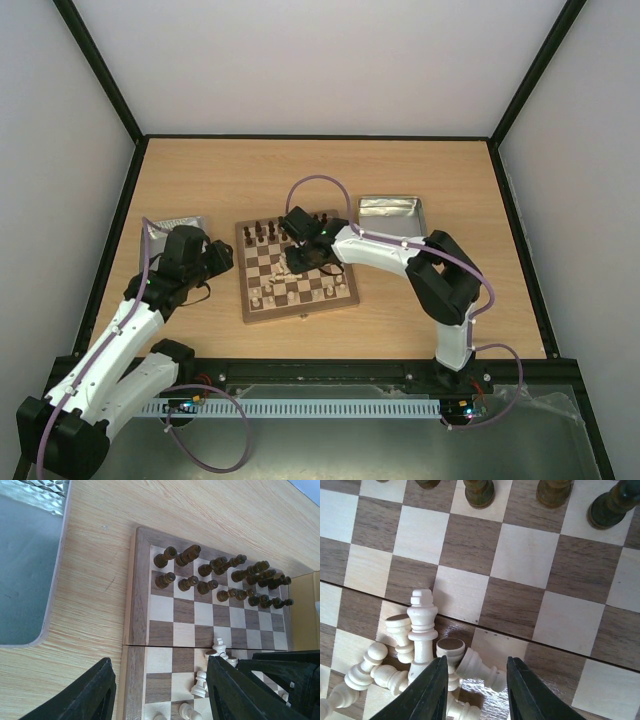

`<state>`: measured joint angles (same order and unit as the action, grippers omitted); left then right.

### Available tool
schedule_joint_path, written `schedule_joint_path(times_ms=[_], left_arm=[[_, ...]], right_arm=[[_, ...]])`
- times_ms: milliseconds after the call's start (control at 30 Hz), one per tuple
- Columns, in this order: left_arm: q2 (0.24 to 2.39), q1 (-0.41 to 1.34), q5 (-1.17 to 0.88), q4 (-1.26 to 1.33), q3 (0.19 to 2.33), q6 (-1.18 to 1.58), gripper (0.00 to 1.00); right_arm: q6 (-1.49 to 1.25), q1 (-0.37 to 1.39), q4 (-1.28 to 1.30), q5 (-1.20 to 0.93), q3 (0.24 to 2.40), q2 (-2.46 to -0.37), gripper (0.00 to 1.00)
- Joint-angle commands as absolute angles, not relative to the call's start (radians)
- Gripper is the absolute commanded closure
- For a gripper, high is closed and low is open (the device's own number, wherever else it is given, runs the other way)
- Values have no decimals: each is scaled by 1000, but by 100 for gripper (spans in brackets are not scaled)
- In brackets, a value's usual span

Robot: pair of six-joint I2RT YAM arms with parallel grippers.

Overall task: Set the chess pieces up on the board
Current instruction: Pick up the chess piece from the chessboard.

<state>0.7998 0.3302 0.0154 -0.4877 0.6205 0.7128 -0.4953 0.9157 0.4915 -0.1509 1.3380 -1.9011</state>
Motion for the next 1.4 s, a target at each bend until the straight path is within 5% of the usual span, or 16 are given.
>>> schedule_joint_path(times_ms=[0, 167, 533, 767, 1367], left_arm=[[801, 324, 12, -485, 610, 697, 48], [801, 323, 11, -483, 609, 697, 48], [794, 322, 8, -483, 606, 697, 48], [794, 322, 5, -485, 607, 695, 48], [814, 323, -8, -484, 611, 695, 48]], right_arm=[[-472, 917, 534, -116, 1342, -1915, 70], [-530, 918, 558, -28, 1334, -1915, 80], [-624, 917, 552, 26, 1300, -1848, 75], [-469, 913, 585, 16, 1343, -1863, 68], [-31, 850, 621, -139, 1279, -1821, 77]])
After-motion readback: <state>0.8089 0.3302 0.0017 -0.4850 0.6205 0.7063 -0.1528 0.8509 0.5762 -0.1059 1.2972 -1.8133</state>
